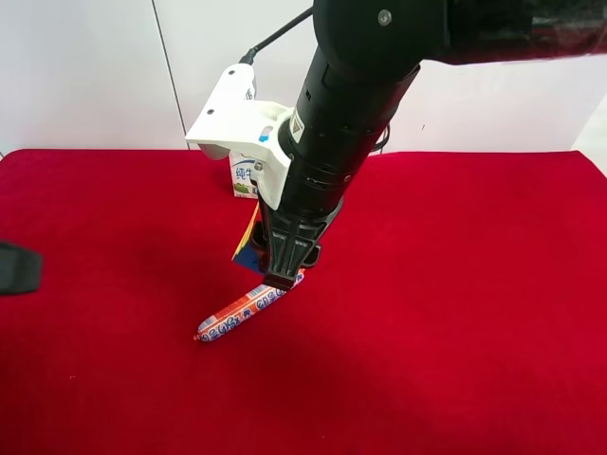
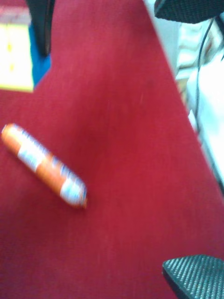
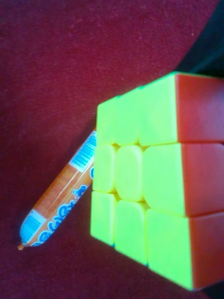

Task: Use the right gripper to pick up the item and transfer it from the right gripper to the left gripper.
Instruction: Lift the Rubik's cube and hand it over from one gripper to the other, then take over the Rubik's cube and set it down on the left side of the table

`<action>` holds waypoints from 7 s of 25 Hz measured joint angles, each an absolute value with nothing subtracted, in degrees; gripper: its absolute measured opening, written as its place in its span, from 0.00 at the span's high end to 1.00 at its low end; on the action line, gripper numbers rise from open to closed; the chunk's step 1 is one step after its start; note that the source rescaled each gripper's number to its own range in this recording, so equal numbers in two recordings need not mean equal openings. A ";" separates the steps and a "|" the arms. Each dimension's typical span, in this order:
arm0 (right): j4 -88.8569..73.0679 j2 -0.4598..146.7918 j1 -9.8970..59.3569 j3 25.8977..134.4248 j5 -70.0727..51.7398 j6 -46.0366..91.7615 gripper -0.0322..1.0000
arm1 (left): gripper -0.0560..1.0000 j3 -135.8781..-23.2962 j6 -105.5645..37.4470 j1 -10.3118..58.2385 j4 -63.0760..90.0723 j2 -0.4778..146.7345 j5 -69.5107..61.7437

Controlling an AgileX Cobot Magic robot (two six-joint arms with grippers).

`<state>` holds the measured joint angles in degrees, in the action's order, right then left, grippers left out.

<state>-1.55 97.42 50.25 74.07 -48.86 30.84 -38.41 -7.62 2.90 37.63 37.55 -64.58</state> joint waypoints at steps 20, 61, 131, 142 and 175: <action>-5.04 97.42 50.25 74.07 -47.06 34.25 0.97 | 0.00 -38.41 -20.93 2.90 52.71 61.77 -60.32; -29.54 97.42 50.25 74.07 -37.33 59.73 0.97 | 0.00 -38.41 -24.29 2.90 63.15 68.60 -57.79; -43.21 97.40 50.52 74.07 -35.30 67.31 0.04 | 0.94 -38.91 -24.06 2.78 61.62 68.60 -64.44; -32.38 90.67 50.52 74.07 -42.00 55.50 0.00 | 0.94 -38.91 -24.08 2.78 61.62 68.60 -64.44; -9.33 36.78 50.52 43.06 -69.19 9.13 0.00 | 0.94 -38.91 -27.23 2.78 61.57 68.60 -64.42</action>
